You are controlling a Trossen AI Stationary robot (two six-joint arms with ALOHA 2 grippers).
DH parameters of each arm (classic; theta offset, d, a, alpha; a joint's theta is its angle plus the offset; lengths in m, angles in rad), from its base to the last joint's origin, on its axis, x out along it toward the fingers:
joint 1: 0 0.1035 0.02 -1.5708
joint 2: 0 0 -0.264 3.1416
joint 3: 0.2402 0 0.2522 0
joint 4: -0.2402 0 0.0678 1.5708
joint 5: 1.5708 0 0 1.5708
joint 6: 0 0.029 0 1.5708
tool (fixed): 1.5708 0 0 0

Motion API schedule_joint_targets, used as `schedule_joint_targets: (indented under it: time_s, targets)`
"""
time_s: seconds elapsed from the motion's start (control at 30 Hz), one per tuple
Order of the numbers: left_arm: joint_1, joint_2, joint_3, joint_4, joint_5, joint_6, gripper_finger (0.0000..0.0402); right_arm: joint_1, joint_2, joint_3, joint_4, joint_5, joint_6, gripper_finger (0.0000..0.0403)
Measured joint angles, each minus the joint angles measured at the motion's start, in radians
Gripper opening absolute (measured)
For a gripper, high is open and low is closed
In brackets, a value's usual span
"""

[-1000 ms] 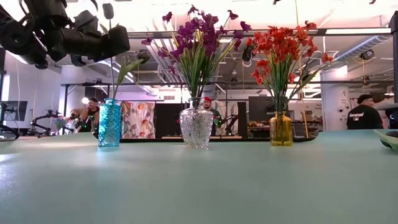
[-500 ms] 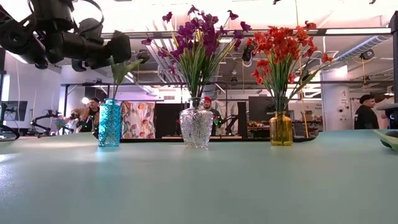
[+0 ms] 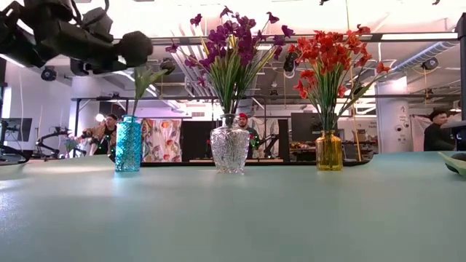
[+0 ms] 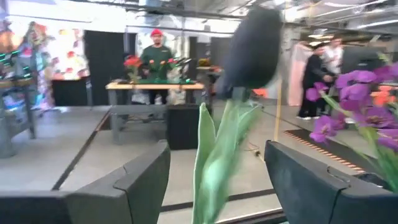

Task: Sort flowers into vase by color
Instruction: Put the black flower into the blue flower vase

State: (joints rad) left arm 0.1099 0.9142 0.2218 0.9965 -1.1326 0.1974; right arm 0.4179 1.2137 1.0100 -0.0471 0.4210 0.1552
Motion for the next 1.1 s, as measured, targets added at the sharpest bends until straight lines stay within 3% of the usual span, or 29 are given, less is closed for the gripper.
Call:
schedule_joint_targets:
  time_s: [0.27, 0.37, 0.6, 0.77, 0.87, 1.1]
  targets:
    - [-0.17, -0.008, 0.0, 0.014, -0.33, 0.132, 0.0248, 0.0, 0.0, 0.0, -0.008, -0.002, 0.008, 0.0273]
    - [-0.239, -0.007, 0.0, 0.015, -0.359, 0.134, 0.0248, 0.0, 0.0, 0.0, -0.008, -0.002, 0.01, 0.0272]
    - [-0.446, -0.005, 0.0, 0.014, -0.34, 0.025, 0.0248, 0.01, -0.027, 0.0, -0.136, -0.058, 0.124, 0.027]
    - [-0.606, 0.037, 0.001, 0.013, -0.167, -0.146, 0.0247, 0.014, -0.062, 0.0, -0.327, -0.188, 0.27, 0.026]
    - [-0.677, 0.096, 0.016, 0.004, -0.074, -0.269, 0.0246, 0.025, -0.068, 0.0, -0.462, -0.268, 0.377, 0.0254]
    - [-0.8, 0.32, 0.196, -0.077, -0.085, -0.338, 0.0246, 0.11, -0.046, -0.001, -0.714, -0.449, 0.634, 0.0244]
